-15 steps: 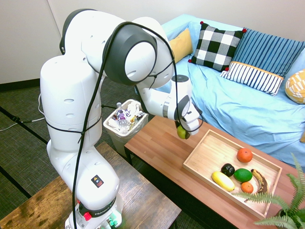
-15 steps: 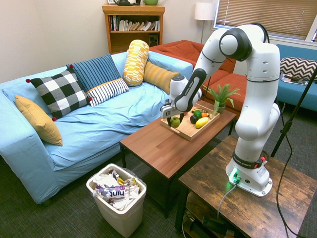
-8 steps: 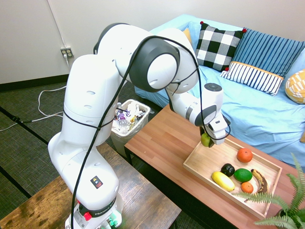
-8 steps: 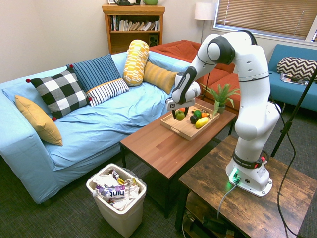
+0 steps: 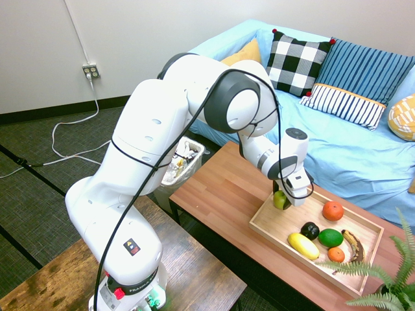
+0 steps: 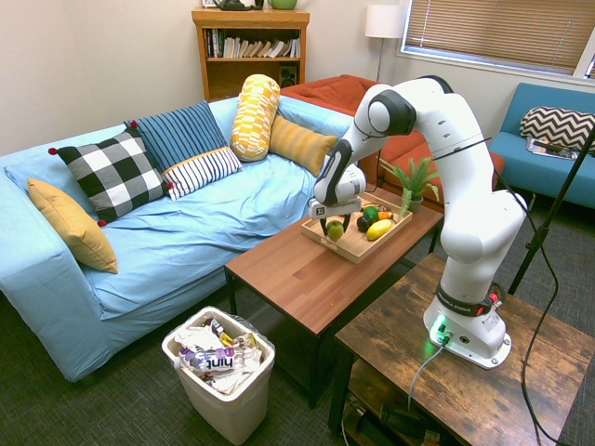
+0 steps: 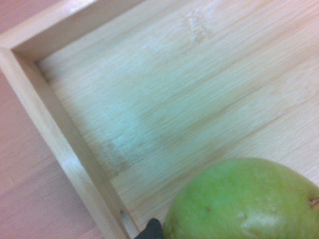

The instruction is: Put the apple in the tray

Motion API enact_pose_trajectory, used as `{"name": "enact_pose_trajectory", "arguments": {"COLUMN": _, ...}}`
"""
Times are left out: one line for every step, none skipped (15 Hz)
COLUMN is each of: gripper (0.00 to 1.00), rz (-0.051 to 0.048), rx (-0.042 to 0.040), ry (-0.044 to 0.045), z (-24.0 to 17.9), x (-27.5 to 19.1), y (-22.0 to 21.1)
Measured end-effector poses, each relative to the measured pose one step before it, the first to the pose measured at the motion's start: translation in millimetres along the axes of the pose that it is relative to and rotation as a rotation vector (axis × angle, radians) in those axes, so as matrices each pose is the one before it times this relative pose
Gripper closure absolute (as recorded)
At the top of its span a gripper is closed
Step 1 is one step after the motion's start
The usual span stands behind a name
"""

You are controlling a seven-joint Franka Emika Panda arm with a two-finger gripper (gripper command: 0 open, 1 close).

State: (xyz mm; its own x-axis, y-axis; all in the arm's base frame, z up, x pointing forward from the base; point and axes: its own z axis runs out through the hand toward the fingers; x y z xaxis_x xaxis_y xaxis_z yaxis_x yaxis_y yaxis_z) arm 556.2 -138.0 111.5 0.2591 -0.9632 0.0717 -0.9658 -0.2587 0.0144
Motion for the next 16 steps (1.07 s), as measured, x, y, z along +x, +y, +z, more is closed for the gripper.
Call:
{"name": "enact_pose_trajectory", "arguments": {"gripper": 1.0, "rz": 0.00046, "rx": -0.004, "ry": -0.00114, "z": 3.5, "x": 1.7, "y": 1.02}}
{"name": "enact_pose_trajectory", "arguments": {"gripper": 1.0, "rz": 0.00116, "rx": -0.00161, "ry": -0.00105, "z": 2.3, "x": 1.26, "y": 0.42}}
{"name": "enact_pose_trajectory", "arguments": {"gripper": 1.0, "rz": 0.00096, "rx": 0.00234, "ry": -0.00106, "z": -0.31, "x": 0.84, "y": -0.38}}
{"name": "enact_pose_trajectory", "arguments": {"gripper": 1.0, "rz": 0.00162, "rx": 0.00132, "ry": -0.00133, "z": 0.09, "x": 0.62, "y": -0.03}}
{"name": "enact_pose_trajectory", "arguments": {"gripper": 0.0, "rz": 0.00249, "rx": 0.00076, "ry": -0.0008, "z": 0.17, "x": 0.38, "y": -0.1}}
{"name": "enact_pose_trajectory", "arguments": {"gripper": 0.0, "rz": 0.00125, "rx": 0.0007, "ry": -0.00151, "z": 0.04, "x": 0.28, "y": 0.13}}
{"name": "enact_pose_trajectory", "arguments": {"gripper": 0.0, "rz": -0.00136, "rx": 0.00086, "ry": -0.00165, "z": -0.02, "x": 0.36, "y": 0.18}}
{"name": "enact_pose_trajectory", "arguments": {"gripper": 0.0, "rz": -0.00323, "rx": 0.00036, "ry": -0.00127, "z": 0.02, "x": 0.23, "y": 0.16}}
{"name": "enact_pose_trajectory", "arguments": {"gripper": 0.0, "rz": -0.00403, "rx": -0.0007, "ry": -0.00264, "z": 0.04, "x": 0.22, "y": 0.2}}
{"name": "enact_pose_trajectory", "arguments": {"gripper": 0.0, "rz": -0.005, "rx": -0.00157, "ry": -0.0045, "z": 0.16, "x": 0.55, "y": 0.43}}
{"name": "enact_pose_trajectory", "arguments": {"gripper": 0.0, "rz": -0.00282, "rx": -0.00394, "ry": -0.00738, "z": 0.91, "x": 0.18, "y": 0.92}}
{"name": "enact_pose_trajectory", "arguments": {"gripper": 0.0, "rz": -0.00162, "rx": -0.00188, "ry": -0.00157, "z": 0.14, "x": 1.86, "y": 1.02}}
{"name": "enact_pose_trajectory", "arguments": {"gripper": 0.0, "rz": -0.00095, "rx": -0.00071, "ry": -0.00293, "z": 0.09, "x": 1.3, "y": 0.78}}
{"name": "enact_pose_trajectory", "arguments": {"gripper": 0.0, "rz": -0.00191, "rx": 0.00053, "ry": -0.00321, "z": 0.02, "x": 0.64, "y": 0.37}}
{"name": "enact_pose_trajectory", "arguments": {"gripper": 0.0, "rz": -0.00196, "rx": 0.00105, "ry": -0.00054, "z": -0.39, "x": 0.51, "y": 0.13}}
{"name": "enact_pose_trajectory", "arguments": {"gripper": 0.0, "rz": -0.00267, "rx": 0.0037, "ry": -0.0003, "z": -2.08, "x": 0.27, "y": -0.26}}
